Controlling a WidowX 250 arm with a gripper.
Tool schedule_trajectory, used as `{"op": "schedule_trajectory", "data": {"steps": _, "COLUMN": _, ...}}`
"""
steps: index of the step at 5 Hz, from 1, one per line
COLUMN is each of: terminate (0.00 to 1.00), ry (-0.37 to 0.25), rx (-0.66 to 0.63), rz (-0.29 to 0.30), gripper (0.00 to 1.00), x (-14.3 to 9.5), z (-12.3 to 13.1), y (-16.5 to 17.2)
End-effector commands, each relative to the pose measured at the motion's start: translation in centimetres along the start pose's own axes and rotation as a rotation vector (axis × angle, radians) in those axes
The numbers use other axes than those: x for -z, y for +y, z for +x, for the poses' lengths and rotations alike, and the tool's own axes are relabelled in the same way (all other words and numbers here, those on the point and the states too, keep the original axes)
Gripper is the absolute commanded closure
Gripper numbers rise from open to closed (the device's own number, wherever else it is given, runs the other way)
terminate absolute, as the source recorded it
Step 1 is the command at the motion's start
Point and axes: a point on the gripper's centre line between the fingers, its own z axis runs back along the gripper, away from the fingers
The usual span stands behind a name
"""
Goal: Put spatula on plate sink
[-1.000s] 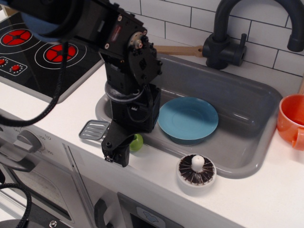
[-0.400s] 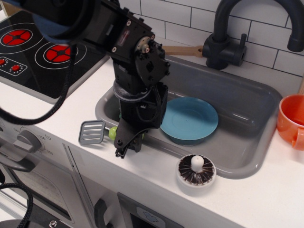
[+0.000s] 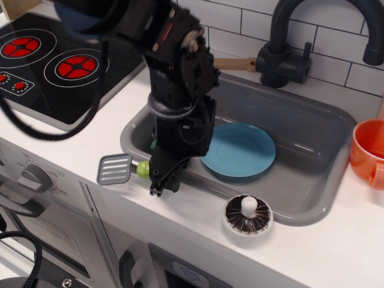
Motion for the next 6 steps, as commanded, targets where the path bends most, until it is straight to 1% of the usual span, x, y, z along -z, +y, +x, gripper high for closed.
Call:
{"op": "schedule_trajectory", "data": {"steps": 1, "terminate": 0.00, "ry": -0.037, "rx": -0.172, "rz": 0.017, "gripper": 1.00, "x": -2.6, "z": 1.8, "y": 7.4}}
{"op": "schedule_trajectory", "data": {"steps": 2, "terminate": 0.00, "ry": -0.031, "rx": -0.219, "rz": 0.014, "gripper": 1.00, "x": -2.2, "z": 3.3, "y": 9.2}}
{"op": "schedule_trajectory", "data": {"steps": 3, "terminate": 0.00, "ry": -0.028, "rx": -0.246, "rz": 0.040, "gripper": 1.00, "x": -1.6, "z": 5.1, "y": 10.1}}
{"op": "schedule_trajectory", "data": {"steps": 4, "terminate": 0.00, "ry": -0.049, "rx": -0.419, "rz": 0.036, "gripper": 1.00, "x": -0.8, "z": 6.0, "y": 10.9}}
{"op": "schedule_trajectory", "data": {"steps": 5, "terminate": 0.00, "ry": -0.063, "rx": -0.481, "rz": 0.040, "gripper": 1.00, "x": -0.5, "z": 6.9, "y": 11.3}}
{"op": "schedule_trajectory", "data": {"steps": 6, "terminate": 0.00, "ry": -0.084, "rx": -0.470, "rz": 0.056, "gripper": 1.00, "x": 0.0, "z": 7.8, "y": 11.3}}
